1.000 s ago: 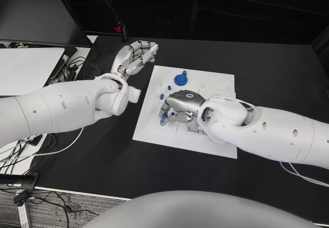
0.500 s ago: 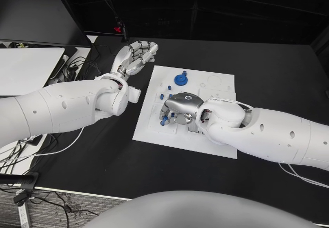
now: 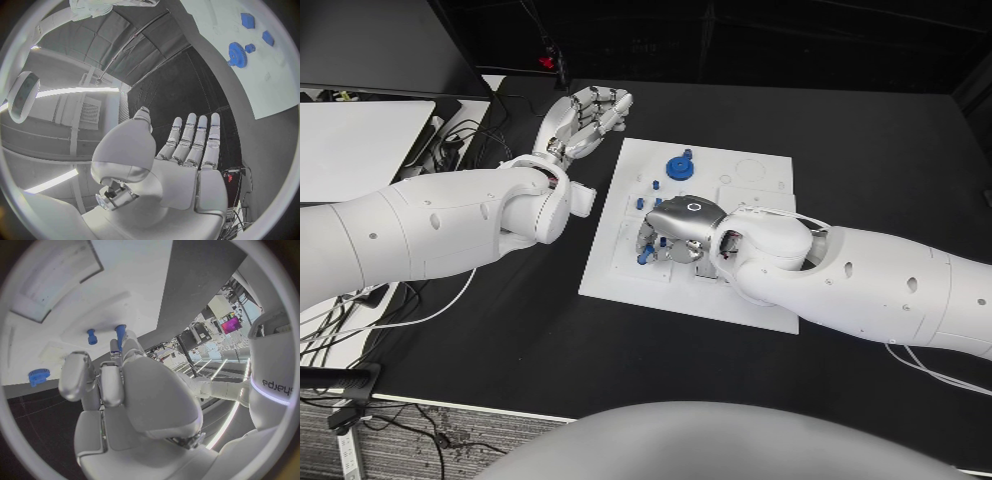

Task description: Assemble the parts on the task board

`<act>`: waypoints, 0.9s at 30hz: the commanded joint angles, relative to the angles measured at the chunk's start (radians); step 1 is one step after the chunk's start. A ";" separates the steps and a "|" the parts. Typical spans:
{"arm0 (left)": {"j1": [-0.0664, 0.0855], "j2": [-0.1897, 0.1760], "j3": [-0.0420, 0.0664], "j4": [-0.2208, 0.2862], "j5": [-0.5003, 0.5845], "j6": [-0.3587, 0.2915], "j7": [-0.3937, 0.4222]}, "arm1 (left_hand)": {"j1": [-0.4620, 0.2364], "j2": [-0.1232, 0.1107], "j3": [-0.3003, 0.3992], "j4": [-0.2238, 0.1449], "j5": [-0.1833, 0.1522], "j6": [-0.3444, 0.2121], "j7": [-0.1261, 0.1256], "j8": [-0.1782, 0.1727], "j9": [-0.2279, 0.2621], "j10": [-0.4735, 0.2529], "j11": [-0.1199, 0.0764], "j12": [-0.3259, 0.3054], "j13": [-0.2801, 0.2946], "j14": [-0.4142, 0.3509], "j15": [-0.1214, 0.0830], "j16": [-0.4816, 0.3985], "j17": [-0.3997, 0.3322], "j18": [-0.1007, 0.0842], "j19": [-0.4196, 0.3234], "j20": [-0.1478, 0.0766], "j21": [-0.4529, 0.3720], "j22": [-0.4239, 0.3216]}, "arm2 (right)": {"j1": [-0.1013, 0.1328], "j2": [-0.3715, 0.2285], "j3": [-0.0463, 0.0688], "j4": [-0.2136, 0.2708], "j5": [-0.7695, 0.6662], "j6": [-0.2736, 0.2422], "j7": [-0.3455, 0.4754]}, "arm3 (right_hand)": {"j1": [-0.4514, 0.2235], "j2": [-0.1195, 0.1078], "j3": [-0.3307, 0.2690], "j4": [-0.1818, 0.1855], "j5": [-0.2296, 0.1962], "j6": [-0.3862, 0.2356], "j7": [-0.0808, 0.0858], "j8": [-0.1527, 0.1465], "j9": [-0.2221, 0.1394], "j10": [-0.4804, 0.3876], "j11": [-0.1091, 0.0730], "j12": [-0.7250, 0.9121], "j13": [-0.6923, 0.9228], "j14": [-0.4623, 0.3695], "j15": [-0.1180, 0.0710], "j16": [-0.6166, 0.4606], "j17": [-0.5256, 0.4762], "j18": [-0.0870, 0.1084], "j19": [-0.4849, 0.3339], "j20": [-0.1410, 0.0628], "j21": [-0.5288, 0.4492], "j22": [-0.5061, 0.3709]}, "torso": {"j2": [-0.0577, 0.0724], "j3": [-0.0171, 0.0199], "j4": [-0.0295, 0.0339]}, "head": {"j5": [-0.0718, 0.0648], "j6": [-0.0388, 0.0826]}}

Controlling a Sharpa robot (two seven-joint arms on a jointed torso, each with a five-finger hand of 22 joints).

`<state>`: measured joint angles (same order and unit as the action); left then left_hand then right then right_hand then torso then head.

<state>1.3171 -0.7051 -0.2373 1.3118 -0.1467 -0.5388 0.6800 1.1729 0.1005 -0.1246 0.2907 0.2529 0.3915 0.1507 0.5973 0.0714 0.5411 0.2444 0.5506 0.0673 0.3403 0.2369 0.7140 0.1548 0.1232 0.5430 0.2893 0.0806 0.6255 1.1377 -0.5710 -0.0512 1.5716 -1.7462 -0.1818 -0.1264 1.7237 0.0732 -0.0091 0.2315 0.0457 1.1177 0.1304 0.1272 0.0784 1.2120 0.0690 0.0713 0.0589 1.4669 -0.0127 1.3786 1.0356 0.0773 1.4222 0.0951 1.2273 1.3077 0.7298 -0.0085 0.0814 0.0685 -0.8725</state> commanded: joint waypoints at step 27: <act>0.001 0.002 0.001 -0.001 0.001 0.010 0.095 | 0.010 0.002 -0.010 0.001 0.008 -0.007 0.135 0.005 -0.002 -0.006 -0.002 0.006 -0.001 -0.002 -0.004 0.007 -0.005 -0.004 0.005 0.000 0.006 -0.002 | -0.004 -0.018 -0.001 0.002 0.259 -0.259 0.162 | -0.177 -0.078 -0.063 0.047 0.002 -0.306 0.047 -0.059 -0.011 -0.229 0.049 0.006 0.009 0.004 0.040 -0.036 -0.056 0.020 -0.023 0.032 -0.057 0.000 | 0.000 0.0006 0.0001 | -0.027 0.000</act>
<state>1.3166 -0.7042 -0.2373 1.3103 -0.1466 -0.5376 0.6800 1.1729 0.1005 -0.1309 0.2916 0.2568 0.3915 0.1507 0.5973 0.0702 0.5411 0.2444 0.5506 0.0674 0.3403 0.2369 0.7180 0.1506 0.1232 0.5430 0.2893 0.0806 0.6245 1.1324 -0.5858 -0.0530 1.5688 -1.6160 -0.3229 -0.0393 1.5507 -0.0084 -0.0748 0.2832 0.0521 0.8132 0.1717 0.0630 0.0668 0.9860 0.1160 0.0750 0.0669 1.4669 0.0197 1.3445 0.9773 0.0772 1.3972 0.1201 1.1701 1.3062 0.7297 -0.0091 0.0811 0.0461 -0.8725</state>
